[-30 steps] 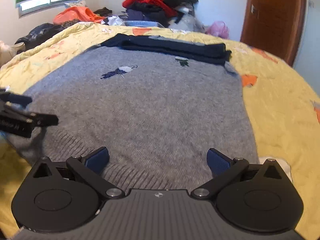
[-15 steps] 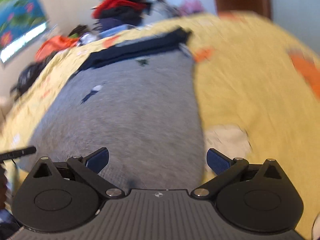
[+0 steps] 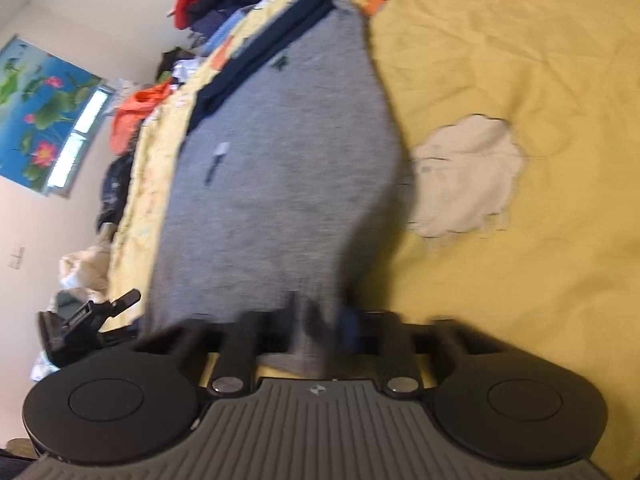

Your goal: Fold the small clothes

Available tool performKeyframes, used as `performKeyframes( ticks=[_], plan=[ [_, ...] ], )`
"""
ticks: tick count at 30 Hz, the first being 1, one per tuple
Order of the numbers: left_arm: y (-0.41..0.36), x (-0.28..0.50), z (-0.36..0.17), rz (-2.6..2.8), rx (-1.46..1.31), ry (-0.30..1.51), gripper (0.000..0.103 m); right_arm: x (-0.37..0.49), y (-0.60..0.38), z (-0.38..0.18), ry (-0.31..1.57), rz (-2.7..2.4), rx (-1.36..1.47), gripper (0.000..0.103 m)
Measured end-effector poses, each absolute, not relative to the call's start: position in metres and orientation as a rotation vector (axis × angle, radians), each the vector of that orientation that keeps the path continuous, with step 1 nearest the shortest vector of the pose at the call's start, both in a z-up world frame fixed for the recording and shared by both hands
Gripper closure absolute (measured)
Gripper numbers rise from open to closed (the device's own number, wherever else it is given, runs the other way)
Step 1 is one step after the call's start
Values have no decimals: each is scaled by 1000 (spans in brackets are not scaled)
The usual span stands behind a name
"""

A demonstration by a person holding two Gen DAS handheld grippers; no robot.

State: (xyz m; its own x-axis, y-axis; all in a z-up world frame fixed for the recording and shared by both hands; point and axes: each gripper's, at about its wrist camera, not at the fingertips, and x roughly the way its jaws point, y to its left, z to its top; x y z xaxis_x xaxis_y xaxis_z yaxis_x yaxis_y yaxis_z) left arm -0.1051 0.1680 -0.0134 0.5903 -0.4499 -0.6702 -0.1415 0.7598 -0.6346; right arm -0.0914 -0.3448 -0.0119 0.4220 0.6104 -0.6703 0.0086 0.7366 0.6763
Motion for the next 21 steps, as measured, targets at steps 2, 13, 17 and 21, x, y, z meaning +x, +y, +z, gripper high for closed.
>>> performKeyframes(
  ticks=[2, 13, 17, 21],
  plan=[
    [169, -103, -15, -177, -673, 966, 91, -89, -343, -12, 1080, 418, 649, 89],
    [164, -125, -3, -132, -444, 1014, 100, -91, -372, 13, 1101, 397, 462, 95],
    [169, -124, -4, -123, -469, 1007, 98, -93, -359, 0, 1108, 417, 458, 96],
    [164, -124, 26, -93, -334, 957, 97, -85, -364, 17, 1017, 302, 453, 72]
  ],
)
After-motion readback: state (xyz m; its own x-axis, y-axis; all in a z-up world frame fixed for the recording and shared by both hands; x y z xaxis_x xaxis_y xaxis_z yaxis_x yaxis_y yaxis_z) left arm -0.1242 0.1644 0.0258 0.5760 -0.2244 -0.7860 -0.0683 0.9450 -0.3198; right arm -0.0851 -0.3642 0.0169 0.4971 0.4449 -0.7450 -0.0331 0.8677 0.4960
